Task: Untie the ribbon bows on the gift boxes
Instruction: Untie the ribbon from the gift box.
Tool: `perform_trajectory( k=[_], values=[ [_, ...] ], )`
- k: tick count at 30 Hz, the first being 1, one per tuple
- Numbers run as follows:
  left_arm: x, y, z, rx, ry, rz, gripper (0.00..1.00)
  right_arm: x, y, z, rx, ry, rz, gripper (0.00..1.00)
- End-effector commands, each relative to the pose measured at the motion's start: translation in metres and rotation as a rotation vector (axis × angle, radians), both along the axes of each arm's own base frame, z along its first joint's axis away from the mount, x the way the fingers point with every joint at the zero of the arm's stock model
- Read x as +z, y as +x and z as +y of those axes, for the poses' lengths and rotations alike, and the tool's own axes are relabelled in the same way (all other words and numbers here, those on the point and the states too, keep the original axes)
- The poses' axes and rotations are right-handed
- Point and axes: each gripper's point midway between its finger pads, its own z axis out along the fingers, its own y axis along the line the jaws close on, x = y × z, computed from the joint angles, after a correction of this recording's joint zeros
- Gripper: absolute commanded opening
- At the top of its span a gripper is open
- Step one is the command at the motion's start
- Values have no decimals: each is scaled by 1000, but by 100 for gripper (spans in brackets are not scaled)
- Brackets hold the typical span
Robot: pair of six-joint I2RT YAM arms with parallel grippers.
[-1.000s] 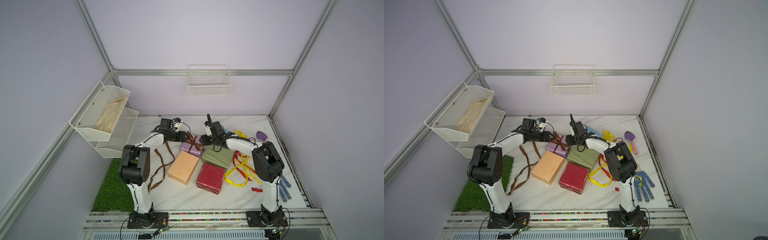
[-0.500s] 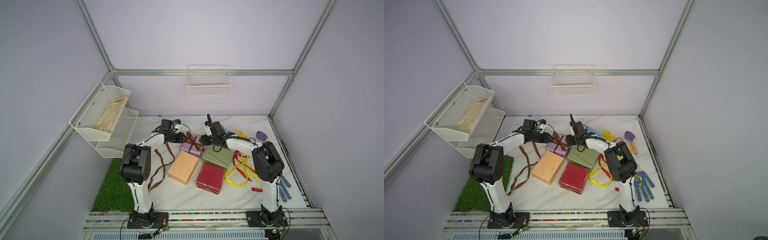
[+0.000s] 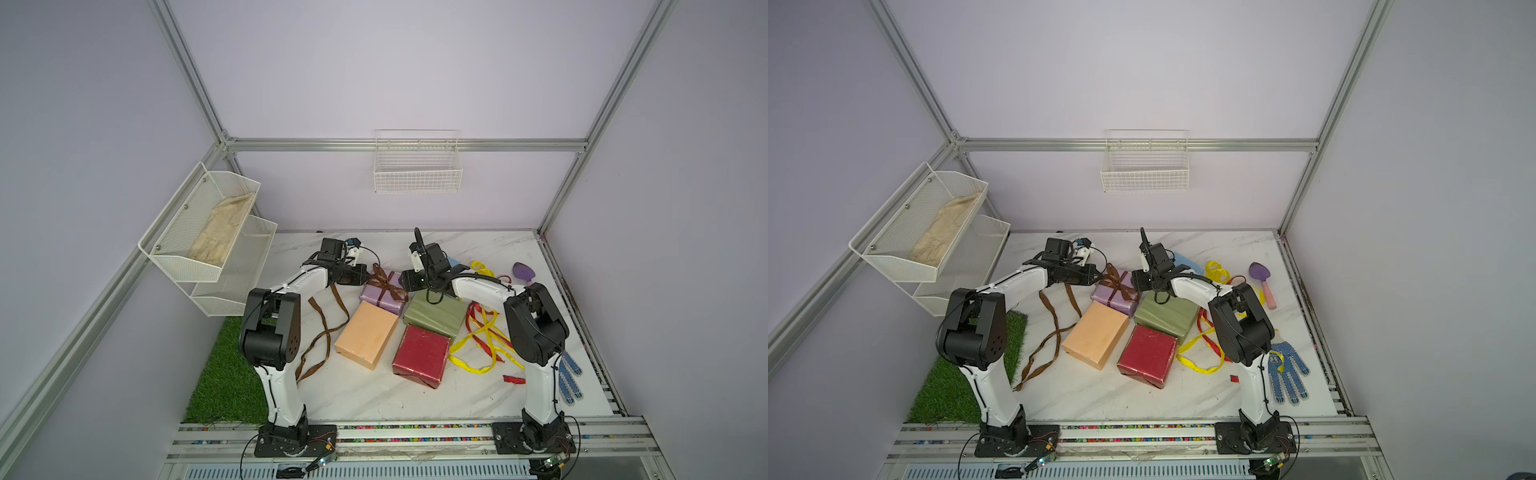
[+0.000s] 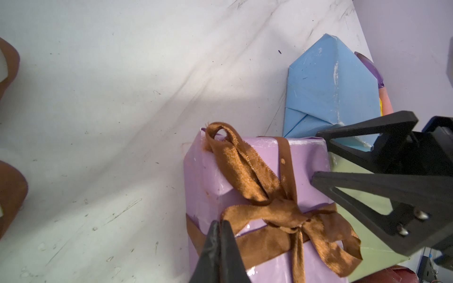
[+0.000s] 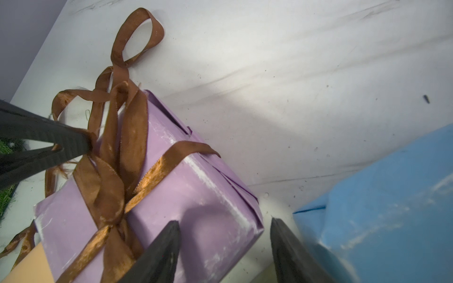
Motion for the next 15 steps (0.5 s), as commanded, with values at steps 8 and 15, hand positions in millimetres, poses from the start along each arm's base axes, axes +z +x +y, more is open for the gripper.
perform_trajectory(
  k=[8,15],
  values=[
    [103,-14,6,25,-23,-219,0,-57,-33,-18,22,-131,154,62],
    [178,-31,11,47,-63,-384,0,-61,-34,-19,20,-137,162,62]
  ],
)
